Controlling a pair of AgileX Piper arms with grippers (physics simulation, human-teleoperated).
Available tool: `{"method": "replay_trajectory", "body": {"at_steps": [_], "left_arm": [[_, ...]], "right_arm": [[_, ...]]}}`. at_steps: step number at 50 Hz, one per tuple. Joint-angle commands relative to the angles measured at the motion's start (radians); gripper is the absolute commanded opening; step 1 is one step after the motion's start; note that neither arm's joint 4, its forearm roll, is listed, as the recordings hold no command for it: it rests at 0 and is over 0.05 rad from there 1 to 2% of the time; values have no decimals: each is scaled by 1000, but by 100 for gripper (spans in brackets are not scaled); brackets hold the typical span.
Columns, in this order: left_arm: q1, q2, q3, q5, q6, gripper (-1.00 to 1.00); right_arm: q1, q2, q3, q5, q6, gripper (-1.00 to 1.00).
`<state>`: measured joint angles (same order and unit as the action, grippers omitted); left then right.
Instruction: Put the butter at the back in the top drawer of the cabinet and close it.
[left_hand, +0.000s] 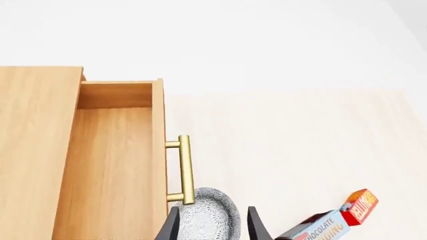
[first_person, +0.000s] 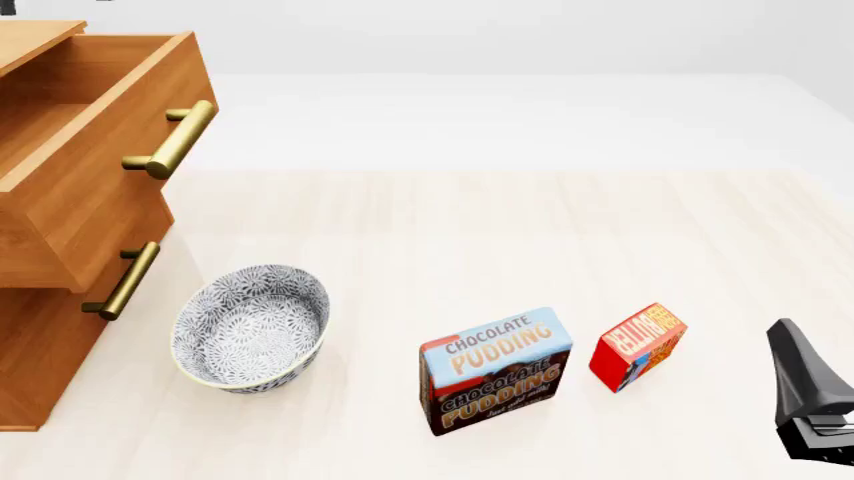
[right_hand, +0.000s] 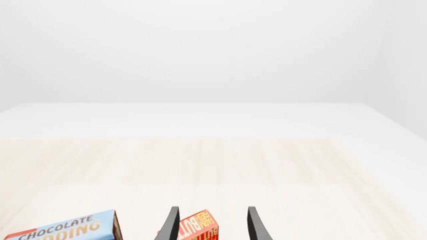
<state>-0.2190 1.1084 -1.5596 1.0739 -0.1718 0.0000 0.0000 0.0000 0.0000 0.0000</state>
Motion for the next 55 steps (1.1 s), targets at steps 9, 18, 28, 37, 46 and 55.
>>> {"method": "replay_trajectory", "body": {"at_steps": [9, 18, 28, 37, 46, 55], "left_arm": [[56, 3, -2, 11, -4, 100], [84, 21, -5, 13, -12, 100], [115, 43, -3, 4, -23, 100], [137, 50, 0, 7, -23, 100], [159, 57, -4, 13, -22, 100], [175, 70, 15, 0, -29, 100]], "right_arm": [[0, 0, 0, 0, 0, 100], [0, 0, 0, 0, 0, 100], [0, 0, 0, 0, 0, 100], [0, 0, 0, 0, 0, 100], [0, 0, 0, 0, 0, 100], [0, 0, 0, 0, 0, 100]]}}
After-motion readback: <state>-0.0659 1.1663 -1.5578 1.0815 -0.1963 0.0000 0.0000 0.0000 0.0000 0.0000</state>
